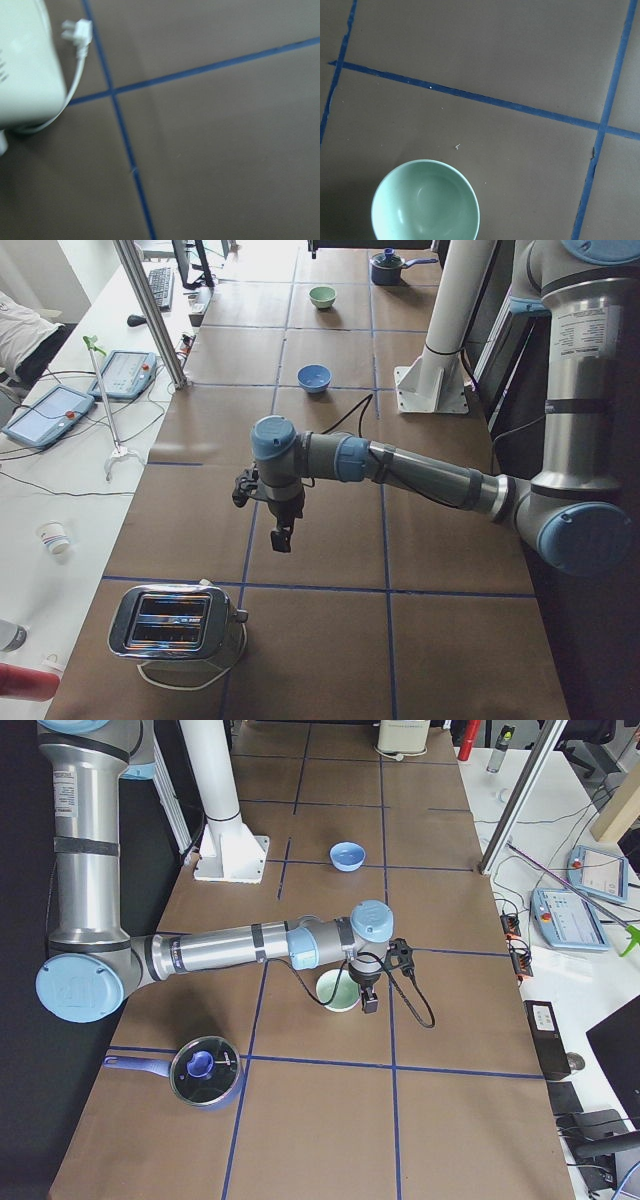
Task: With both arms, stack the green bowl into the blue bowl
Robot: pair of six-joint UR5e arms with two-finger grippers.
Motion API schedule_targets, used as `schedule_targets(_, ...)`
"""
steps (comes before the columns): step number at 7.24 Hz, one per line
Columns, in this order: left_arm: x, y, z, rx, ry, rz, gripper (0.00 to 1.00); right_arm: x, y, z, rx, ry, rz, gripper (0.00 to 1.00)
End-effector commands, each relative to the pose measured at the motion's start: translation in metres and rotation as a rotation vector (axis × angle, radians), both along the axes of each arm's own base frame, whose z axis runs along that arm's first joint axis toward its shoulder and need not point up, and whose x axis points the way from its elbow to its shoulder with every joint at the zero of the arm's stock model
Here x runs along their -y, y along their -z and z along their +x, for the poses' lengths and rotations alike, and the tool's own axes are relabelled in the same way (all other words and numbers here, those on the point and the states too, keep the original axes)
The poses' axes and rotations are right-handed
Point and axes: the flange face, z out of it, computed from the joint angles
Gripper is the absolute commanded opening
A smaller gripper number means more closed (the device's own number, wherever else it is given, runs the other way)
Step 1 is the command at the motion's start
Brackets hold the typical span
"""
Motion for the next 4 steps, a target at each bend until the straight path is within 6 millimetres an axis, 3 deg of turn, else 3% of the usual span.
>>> schedule_targets(1, -0.044, -0.032, -0.044, -0.004, 0.086, -0.005, 1.0, -0.012, 0.014, -0.009, 0.014, -0.03, -0.037, 1.0)
schedule_targets(2, -0.046, -0.034, -0.044, -0.004, 0.089, -0.013, 1.0, -0.022, 0.01, -0.032, 0.012, -0.022, -0.069, 1.0)
schedule_targets(4, -0.046, -0.03, -0.044, -0.002, 0.083, 0.002, 1.0, -0.046, -0.016, -0.058, 0.021, -0.071, -0.054, 1.0)
